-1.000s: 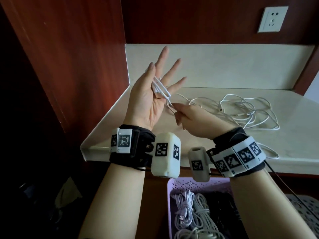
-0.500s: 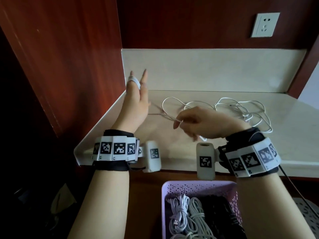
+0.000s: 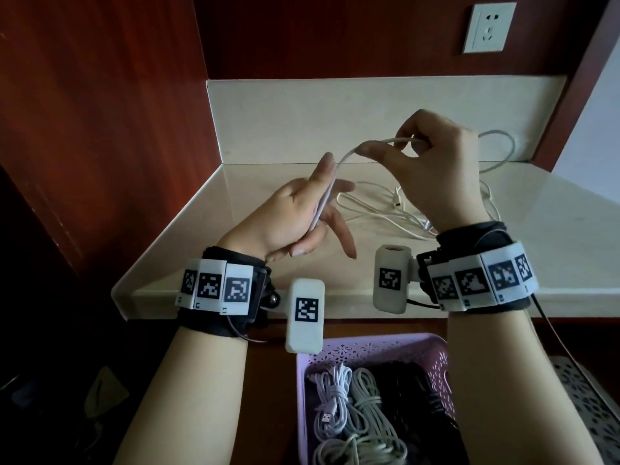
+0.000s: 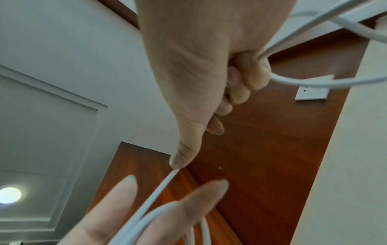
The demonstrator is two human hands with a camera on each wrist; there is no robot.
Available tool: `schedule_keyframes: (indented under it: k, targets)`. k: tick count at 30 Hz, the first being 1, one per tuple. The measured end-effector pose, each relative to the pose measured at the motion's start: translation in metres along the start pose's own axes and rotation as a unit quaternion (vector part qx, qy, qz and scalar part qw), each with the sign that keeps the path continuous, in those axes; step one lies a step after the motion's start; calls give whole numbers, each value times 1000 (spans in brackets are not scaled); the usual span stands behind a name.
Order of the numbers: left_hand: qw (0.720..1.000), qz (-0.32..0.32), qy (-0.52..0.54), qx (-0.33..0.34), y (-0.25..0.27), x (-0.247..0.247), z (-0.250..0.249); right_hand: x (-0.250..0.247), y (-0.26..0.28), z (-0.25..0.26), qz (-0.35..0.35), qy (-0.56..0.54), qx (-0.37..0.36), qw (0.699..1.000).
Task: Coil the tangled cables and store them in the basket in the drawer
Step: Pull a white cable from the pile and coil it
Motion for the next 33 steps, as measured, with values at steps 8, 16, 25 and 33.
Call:
schedule_keyframes:
  k: [8, 16, 25, 33]
  targets:
    - [991, 52, 105, 65, 4, -7, -5, 14, 2, -2, 64, -37, 64, 995]
    - [931, -93, 297, 190, -3, -13, -9, 41, 18, 3, 242, -44, -3, 969]
    - [905, -246, 291, 189, -9, -24, -1, 43, 27, 8, 423, 109, 25, 899]
    - [950, -274, 99, 114, -12, -20, 7, 22, 23, 17, 438, 153, 19, 885]
Point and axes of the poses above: each hand's wrist, its own y-axis away from the middle knuckle, its own x-axis out of the palm, z = x × y, the point moved 1 cm from there along -y, towards the middle knuckle, and after that the axes turned 7 degrees about x, right-handed, at the moved point
